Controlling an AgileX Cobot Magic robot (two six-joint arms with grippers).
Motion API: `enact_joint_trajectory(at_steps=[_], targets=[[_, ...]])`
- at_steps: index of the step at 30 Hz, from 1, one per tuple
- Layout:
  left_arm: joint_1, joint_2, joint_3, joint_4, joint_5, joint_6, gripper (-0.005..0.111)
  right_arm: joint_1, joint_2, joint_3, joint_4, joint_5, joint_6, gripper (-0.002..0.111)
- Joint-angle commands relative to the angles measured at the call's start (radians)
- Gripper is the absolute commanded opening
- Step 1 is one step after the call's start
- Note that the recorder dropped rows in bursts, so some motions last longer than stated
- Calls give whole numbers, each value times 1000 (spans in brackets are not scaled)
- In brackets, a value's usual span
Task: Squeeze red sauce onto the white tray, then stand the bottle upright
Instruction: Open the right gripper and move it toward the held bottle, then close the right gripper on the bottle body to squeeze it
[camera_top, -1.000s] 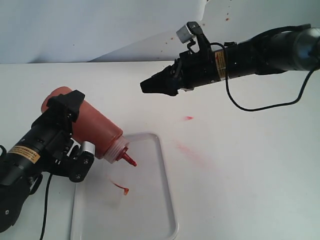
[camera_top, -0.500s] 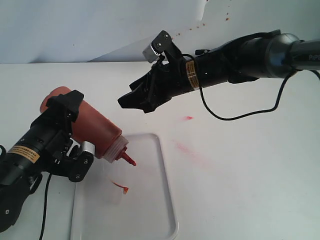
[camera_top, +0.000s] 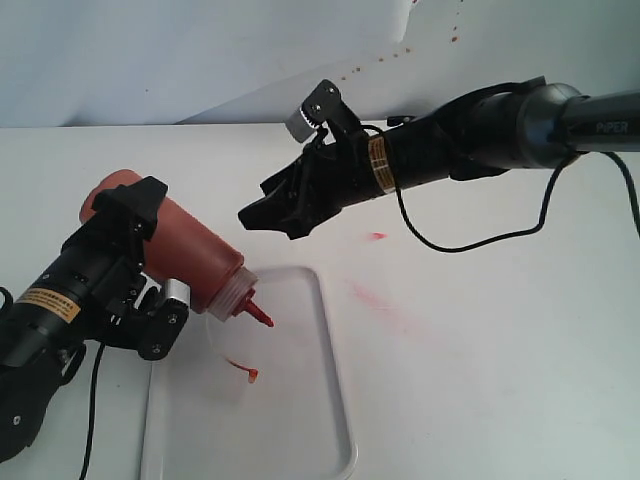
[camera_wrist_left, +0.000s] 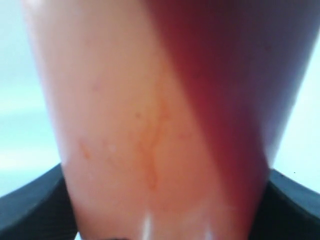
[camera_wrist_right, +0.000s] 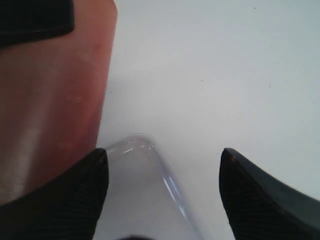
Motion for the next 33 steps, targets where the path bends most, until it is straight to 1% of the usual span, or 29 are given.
enact_joint_trajectory(at_steps=[1,3,4,8,11,17,26,33], targets=[[-4,-7,-9,4,-48,-13,0,1,0,-3,61,-105,-40,59],[-4,-7,-9,4,-48,-13,0,1,0,-3,90,-170,-44,60],[-4,-7,-9,4,-48,-13,0,1,0,-3,95,-192,-47,63],[-4,-7,-9,4,-48,-13,0,1,2,-3,95,-196,-40,75],[-4,-7,-9,4,-48,-13,0,4,2,-3,83,-200,-18,81],[-4,-7,-9,4,-48,-13,0,55,2,-3,29,-165,-13,82],[-4,-7,-9,4,-48,-13,0,131,2,-3,-39,-9,41,82],[-4,-7,-9,4,-48,-13,0,172,2,-3,-39,-4,41,82]])
